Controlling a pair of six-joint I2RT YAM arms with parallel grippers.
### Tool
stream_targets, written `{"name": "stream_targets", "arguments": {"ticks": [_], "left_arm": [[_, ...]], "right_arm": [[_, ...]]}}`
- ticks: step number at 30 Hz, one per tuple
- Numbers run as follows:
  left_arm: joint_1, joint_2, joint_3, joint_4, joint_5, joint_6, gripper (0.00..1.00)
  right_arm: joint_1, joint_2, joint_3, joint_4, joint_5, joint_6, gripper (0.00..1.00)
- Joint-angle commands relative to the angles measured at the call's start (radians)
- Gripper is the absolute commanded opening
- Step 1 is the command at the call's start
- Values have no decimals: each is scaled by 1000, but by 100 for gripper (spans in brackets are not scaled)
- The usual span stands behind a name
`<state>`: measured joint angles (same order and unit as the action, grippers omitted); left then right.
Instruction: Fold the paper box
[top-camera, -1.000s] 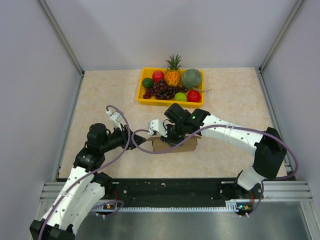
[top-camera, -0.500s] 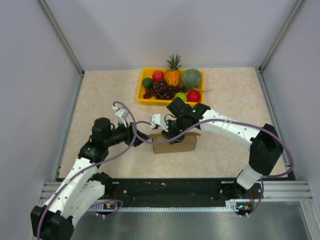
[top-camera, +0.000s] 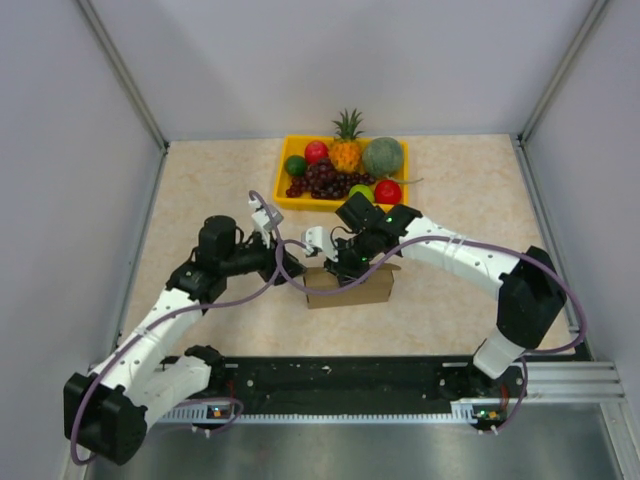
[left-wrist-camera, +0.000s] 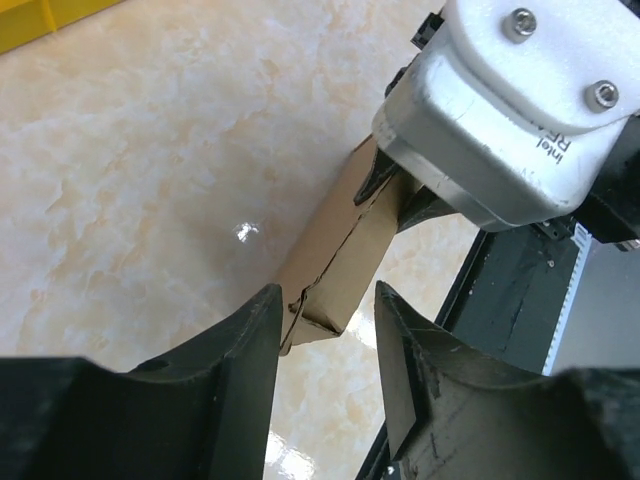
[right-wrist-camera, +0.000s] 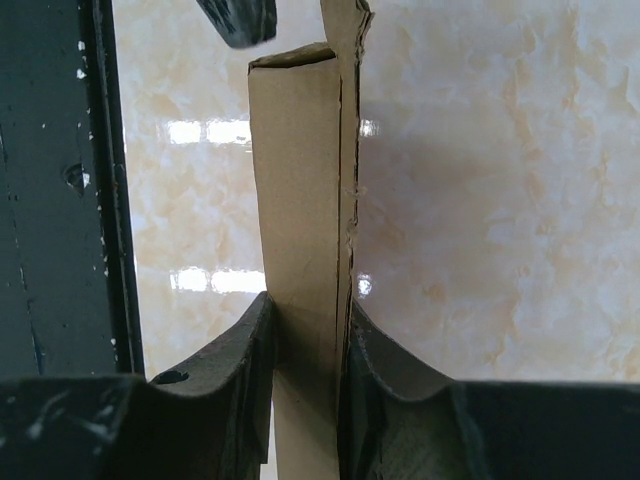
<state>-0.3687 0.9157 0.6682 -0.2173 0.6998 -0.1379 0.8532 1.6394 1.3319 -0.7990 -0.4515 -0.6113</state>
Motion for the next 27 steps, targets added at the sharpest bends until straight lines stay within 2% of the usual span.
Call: {"name": "stream_targets", "arguments": {"ticks": [1, 6, 11, 16, 22, 23, 26, 27], "left_arm": [[-35, 28, 51, 10, 40, 129, 45], [-49, 57, 60, -21, 0, 170, 40], [-50, 68, 67, -53, -25, 185, 43], [-58, 52, 50, -68, -22, 175, 37], [-78, 34, 30, -18, -69, 112, 25], [-82, 29, 22, -2, -81, 92, 18], [-95, 19, 1, 30, -134, 9, 8], [-96, 15, -8, 38, -149, -49, 2]], "right_arm": [[1, 53, 0, -45, -32, -8, 23], [-2, 54, 3, -45, -33, -8, 23], [-2, 56, 6, -43, -32, -5, 23], [-2, 53, 4, -45, -26, -4, 23], [-2, 53, 7, -37, -30, 15, 23], [-2, 53, 4, -29, -29, 24, 23], [-2, 48, -7, 0, -36, 59, 22], [-2, 50, -13, 7, -38, 68, 20]]}}
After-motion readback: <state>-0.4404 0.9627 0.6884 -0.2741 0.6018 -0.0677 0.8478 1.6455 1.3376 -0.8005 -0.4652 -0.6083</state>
